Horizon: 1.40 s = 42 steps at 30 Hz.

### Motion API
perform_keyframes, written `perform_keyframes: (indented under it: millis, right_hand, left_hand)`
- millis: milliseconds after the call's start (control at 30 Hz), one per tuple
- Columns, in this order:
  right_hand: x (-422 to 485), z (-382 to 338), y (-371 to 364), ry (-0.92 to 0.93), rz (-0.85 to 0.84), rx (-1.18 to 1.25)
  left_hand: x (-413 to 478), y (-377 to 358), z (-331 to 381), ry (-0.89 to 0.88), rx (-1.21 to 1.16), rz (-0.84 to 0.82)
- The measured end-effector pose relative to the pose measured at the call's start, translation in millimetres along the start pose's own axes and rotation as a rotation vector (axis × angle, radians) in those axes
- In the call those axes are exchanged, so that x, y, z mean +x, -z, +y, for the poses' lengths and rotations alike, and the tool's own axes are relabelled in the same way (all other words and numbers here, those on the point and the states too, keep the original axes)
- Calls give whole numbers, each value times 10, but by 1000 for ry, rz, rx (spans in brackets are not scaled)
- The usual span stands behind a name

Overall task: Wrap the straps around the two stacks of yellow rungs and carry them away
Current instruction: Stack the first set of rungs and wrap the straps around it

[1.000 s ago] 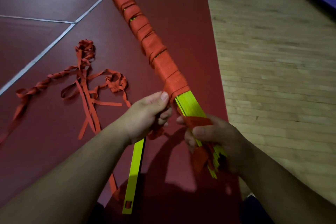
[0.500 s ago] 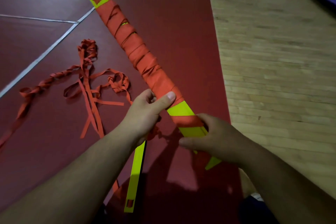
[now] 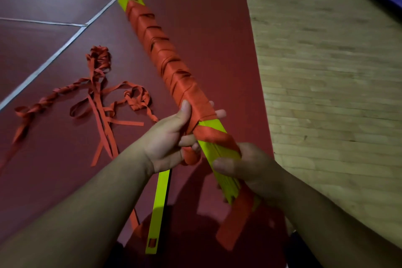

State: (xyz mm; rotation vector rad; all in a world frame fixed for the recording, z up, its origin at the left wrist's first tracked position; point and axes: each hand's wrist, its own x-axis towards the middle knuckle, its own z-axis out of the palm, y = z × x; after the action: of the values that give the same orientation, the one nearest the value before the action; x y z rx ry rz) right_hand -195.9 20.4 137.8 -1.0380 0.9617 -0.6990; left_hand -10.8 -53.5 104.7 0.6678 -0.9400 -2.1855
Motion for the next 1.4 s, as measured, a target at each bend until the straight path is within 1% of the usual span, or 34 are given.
perform_keyframes:
  millis: [33, 67, 133, 167, 233, 300, 333, 400, 467, 500, 567, 600, 667, 733, 767, 800, 833, 900, 967, 1000, 1033, 1067, 1100, 1133, 1167, 1200, 1233, 1267, 1300, 1333, 1400]
  right_hand:
    - [-3, 2, 23, -23, -48, 11]
    - [-10, -3, 54, -47, -84, 8]
    - [-13, -23, 150, -85, -113, -21]
    - [-7, -41, 197, -96, -93, -54]
    - [21, -58, 276, -99, 37, -171]
    - [55, -34, 296, -85, 229, -443]
    - [71, 0, 282, -79, 298, -589]
    - [104, 55, 212, -46, 394, -779]
    - [126, 70, 169, 11, 446, -856]
    - [128, 57, 168, 39, 459, -845]
    - [126, 29, 198, 71, 465, -761]
    - [121, 22, 208, 71, 454, -720]
    - [95, 32, 196, 50, 384, -639]
    - [83, 50, 183, 14, 280, -542]
    - [84, 54, 191, -9, 234, -484]
    - [84, 48, 202, -32, 191, -435]
    - [83, 53, 212, -49, 148, -399]
    - [57, 45, 208, -86, 83, -307]
    - [84, 80, 223, -91, 56, -17]
    - [132, 117, 248, -98, 110, 147]
    - [202, 210, 325, -109, 210, 304]
    - [267, 278, 375, -129, 351, 429]
    - [326, 358, 413, -159, 484, 469]
    - [357, 437, 410, -219, 569, 382]
    - [365, 544, 407, -280, 570, 203]
    - [359, 629, 372, -331, 507, -53]
    - [345, 685, 322, -335, 403, -326]
    - [326, 717, 269, -307, 293, -566]
    - [313, 708, 185, -260, 207, -715]
    - [313, 687, 93, -211, 166, -757]
    - [339, 670, -71, -73, 198, -687]
  left_hand:
    - [-17, 25, -12, -21, -49, -46]
    - [-28, 27, -17, -32, -82, -54]
    - [-30, -17, -36, -56, -104, 1]
    - [-21, -53, -49, -81, -90, 54]
    - [1, -120, -46, -124, 28, 207]
    - [13, -146, -19, -157, 171, 354]
    - [13, -140, -12, -170, 213, 406]
    - [11, -133, 5, -206, 221, 473]
    - [2, -76, 20, -231, 240, 516]
    - [-2, -40, 39, -224, 283, 526]
    - [-18, 14, 97, -197, 350, 477]
    - [-40, 35, 127, -187, 325, 431]
    - [-76, 117, 175, -210, 102, 353]
    - [-86, 201, 217, -264, -132, 228]
    - [-92, 179, 226, -302, -200, 159]
    - [-92, 119, 226, -329, -239, 126]
    - [-86, 68, 213, -342, -258, 164]
    - [-64, -72, 224, -319, -295, 318]
    - [-44, -109, 240, -306, -347, 423]
    - [-28, -91, 242, -312, -358, 452]
    - [-23, -78, 254, -318, -363, 469]
    - [-14, -37, 259, -330, -364, 479]
    - [-10, -15, 269, -334, -373, 491]
    - [-4, 0, 284, -338, -384, 504]
    - [0, 14, 296, -343, -396, 509]
    - [1, 35, 305, -354, -413, 505]
    - [-3, 38, 321, -364, -437, 499]
    - [-1, 45, 334, -375, -457, 499]
    - [3, 44, 342, -382, -470, 497]
    - [7, 37, 340, -383, -470, 490]
    - [10, 8, 319, -364, -447, 452]
